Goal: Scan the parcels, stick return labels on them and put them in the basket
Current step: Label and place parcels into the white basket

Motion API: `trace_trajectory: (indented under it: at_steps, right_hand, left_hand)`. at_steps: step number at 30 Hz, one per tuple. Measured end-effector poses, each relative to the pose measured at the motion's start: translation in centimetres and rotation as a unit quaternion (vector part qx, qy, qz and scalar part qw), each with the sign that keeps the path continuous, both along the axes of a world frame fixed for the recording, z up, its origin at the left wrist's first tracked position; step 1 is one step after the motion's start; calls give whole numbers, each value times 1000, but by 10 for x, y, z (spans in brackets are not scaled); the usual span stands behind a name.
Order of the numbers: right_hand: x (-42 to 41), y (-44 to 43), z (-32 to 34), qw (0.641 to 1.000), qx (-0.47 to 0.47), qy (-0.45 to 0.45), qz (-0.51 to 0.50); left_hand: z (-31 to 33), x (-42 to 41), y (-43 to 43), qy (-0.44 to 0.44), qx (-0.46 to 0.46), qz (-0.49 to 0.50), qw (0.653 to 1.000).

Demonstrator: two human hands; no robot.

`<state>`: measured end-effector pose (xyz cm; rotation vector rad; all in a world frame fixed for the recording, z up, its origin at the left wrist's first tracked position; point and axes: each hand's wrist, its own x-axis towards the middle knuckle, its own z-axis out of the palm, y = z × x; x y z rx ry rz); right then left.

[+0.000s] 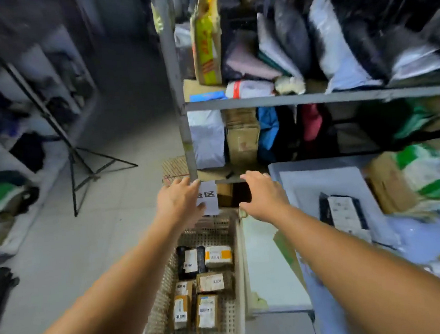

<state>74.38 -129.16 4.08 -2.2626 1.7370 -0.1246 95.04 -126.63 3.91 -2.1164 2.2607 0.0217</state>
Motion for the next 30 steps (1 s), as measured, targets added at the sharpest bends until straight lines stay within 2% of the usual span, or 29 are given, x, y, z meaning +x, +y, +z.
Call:
trace_trajectory:
  at_steps: [6,14,22,30]
  right_hand:
    - [-153,55,80,998,-70,3,-1]
    - [-372,121,110,994,-69,-18,-84]
    - [-550,127,93,978,-47,-26,-201]
    - [-692,65,46,965,-1,-57,-255]
  left_hand:
    - [87,-149,54,10,-83,-16,996]
    - [131,-356,74,16,-71,-69,995]
    - [106,-543,40,33,-29,-156,987]
    - [39,-698,-40,78,42,-188,978]
